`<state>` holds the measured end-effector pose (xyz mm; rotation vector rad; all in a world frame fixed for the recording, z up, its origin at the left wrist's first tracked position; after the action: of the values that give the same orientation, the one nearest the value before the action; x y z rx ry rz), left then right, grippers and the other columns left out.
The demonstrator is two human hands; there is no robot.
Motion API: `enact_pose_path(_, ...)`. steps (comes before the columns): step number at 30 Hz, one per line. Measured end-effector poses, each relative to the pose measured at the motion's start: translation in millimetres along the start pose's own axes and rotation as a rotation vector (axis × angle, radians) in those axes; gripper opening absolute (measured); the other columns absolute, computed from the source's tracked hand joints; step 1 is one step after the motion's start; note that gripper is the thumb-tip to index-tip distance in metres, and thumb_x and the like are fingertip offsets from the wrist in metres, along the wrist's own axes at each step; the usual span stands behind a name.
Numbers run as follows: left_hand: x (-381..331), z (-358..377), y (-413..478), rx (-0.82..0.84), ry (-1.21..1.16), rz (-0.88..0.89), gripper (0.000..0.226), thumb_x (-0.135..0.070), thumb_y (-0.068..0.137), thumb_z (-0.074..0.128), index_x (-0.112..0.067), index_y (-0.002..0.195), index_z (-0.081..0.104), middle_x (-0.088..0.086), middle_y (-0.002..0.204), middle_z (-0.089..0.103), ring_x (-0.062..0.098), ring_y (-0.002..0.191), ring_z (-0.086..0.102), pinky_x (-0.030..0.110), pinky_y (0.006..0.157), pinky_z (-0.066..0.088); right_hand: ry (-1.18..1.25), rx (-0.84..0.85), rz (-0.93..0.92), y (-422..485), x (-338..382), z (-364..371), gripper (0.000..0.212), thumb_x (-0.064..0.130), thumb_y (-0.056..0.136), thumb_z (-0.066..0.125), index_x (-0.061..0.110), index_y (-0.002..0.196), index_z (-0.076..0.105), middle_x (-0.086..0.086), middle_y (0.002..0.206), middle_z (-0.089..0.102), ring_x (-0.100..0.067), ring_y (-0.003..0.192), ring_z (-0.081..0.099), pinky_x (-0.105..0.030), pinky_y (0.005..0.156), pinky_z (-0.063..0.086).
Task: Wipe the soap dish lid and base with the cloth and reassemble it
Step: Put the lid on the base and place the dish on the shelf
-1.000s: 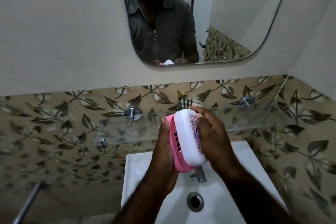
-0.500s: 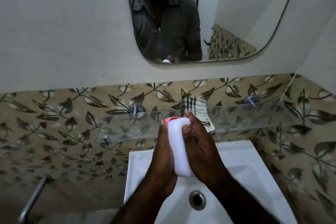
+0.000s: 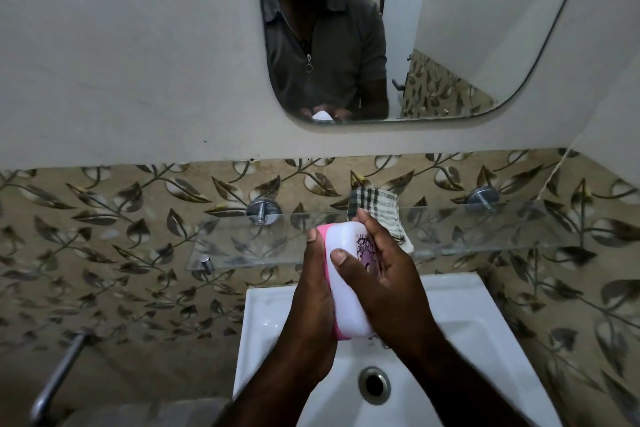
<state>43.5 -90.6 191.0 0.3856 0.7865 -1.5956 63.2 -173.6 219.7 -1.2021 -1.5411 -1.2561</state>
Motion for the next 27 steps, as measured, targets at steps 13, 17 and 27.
enact_pose_path(13,-50.6,-46.1,15.2,0.008,0.254,0.058,0.052,-0.056,0.094,0.044,-0.014,0.121,0.06,0.014,0.118,0.067,0.027,0.109,0.064,0.045,0.095,0.052,-0.299,0.37,-0.148,2.1,12.5,59.7,0.121,0.069,0.056,0.077,0.049,0.149,0.003,0.022,0.16,0.005,0.014,0.14,0.013,-0.012,0.111,0.026)
enact_pose_path(17,-85.7,-72.3,34.4,-0.22,0.414,0.172,0.03,-0.037,0.101,0.044,-0.012,0.1,0.061,0.012,0.092,0.069,0.025,0.078,0.067,0.03,0.062,0.056,-0.413,0.396,-0.235,15.3,9.1,74.8,0.109,0.056,0.058,0.084,0.042,0.148,0.026,0.024,0.159,-0.006,0.017,0.138,0.015,0.001,0.101,0.024)
enact_pose_path(27,-117.8,-79.2,48.7,-0.34,1.008,0.557,0.018,-0.016,0.091,0.062,-0.017,0.106,0.072,-0.006,0.096,0.074,-0.004,0.084,0.067,0.003,0.066,0.046,-0.586,0.263,-0.213,58.4,-21.8,95.6,0.09,0.055,0.065,0.062,0.017,0.144,0.042,-0.012,0.153,0.032,-0.028,0.138,0.038,-0.042,0.108,0.04)
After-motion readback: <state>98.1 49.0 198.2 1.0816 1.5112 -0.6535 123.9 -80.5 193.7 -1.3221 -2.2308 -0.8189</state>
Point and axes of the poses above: each hand's wrist, its own y-axis towards the middle knuckle, its own z-axis out of the palm, x = y × z, the point moved 9 cm from there along y, towards the middle knuckle
